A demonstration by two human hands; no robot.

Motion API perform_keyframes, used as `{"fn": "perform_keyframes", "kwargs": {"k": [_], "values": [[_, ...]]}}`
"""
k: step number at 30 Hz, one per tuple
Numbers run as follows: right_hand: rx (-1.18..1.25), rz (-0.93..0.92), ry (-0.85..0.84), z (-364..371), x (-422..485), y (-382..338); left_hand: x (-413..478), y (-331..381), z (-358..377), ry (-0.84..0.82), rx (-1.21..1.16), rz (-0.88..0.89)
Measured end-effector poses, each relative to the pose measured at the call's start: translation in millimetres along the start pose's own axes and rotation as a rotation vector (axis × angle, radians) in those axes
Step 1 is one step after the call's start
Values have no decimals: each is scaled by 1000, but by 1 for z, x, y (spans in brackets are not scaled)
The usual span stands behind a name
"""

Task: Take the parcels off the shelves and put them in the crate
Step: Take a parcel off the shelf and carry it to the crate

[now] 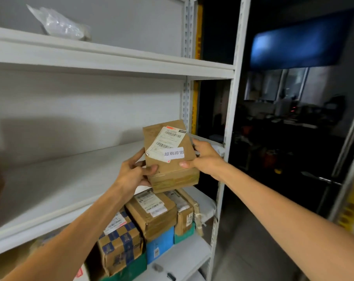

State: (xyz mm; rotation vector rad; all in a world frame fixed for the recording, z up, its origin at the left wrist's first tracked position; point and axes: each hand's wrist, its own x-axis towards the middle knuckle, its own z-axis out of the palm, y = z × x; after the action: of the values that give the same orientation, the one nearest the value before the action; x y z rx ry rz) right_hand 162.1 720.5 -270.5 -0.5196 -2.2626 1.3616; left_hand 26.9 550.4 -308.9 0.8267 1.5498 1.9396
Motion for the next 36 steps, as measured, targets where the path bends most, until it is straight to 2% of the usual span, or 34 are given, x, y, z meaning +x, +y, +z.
{"fn": "perform_keyframes", "kwargs": {"k": [4,8,13,24,31,36], "values": [[16,59,51,-12,-21,-4,-2,9,11,-96,52,50],[89,30,150,-37,-48,-2,0,11,41,-171,75,69],[120,89,359,-84,-99,21,5,1,112,-348,102,80],[28,210,921,-230,-306,79,-33,-54,378,-941,83,25],[-131,386,1334,-297,-467,100,-136,-87,556,-1306,23,19],[-168,509,1550,-316,-569,97,-226,-101,651,-1551,-45,-34]]}}
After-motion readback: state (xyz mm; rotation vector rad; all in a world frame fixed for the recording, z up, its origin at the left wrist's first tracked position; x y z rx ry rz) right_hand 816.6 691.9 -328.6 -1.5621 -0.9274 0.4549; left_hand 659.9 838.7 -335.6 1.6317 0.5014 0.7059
